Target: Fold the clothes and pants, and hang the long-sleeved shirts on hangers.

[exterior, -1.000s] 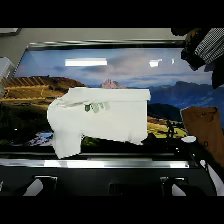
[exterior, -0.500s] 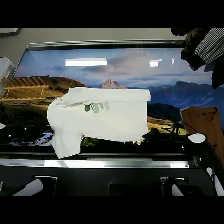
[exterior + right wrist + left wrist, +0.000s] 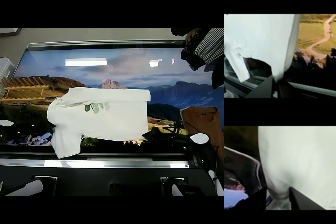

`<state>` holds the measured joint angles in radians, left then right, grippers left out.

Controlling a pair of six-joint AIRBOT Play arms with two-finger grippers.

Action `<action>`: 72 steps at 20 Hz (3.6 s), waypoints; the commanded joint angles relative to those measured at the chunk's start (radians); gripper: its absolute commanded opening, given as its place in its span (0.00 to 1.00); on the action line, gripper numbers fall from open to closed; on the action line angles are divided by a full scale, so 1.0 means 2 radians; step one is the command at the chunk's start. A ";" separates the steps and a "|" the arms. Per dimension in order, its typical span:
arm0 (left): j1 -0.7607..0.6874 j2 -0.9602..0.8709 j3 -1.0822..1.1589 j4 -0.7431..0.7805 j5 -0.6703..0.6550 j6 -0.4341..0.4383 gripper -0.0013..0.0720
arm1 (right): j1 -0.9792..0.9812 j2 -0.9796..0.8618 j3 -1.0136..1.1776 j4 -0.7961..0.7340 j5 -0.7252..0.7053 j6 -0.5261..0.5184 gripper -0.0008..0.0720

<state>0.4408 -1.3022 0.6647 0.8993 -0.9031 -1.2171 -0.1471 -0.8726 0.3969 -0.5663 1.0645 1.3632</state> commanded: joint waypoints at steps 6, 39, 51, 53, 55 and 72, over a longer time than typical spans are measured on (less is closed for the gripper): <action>-0.009 0.016 0.052 -0.024 -0.074 0.019 0.04 | 0.000 0.023 0.056 -0.005 -0.014 0.009 0.05; -0.061 0.011 0.486 0.109 -0.225 -0.149 0.04 | 0.001 -0.214 0.648 -0.298 0.121 0.136 0.05; -0.161 -0.265 0.508 0.109 -0.035 -0.131 0.04 | 0.001 -0.445 0.648 -0.299 -0.040 0.122 0.05; -0.159 -0.265 0.518 0.111 -0.085 -0.131 0.04 | 0.001 -0.445 0.648 -0.299 -0.009 0.122 0.05; -0.158 -0.265 0.523 0.112 -0.137 -0.132 0.04 | 0.001 -0.445 0.648 -0.308 0.038 0.126 0.05; -0.169 -0.292 0.517 0.163 -0.248 -0.134 0.04 | 0.002 -0.505 0.625 -0.336 0.153 0.137 0.05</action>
<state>0.1089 -1.8774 1.7054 1.2240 -1.3888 -1.4834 -0.1455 -1.8774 1.6661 -1.2423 1.3560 1.6382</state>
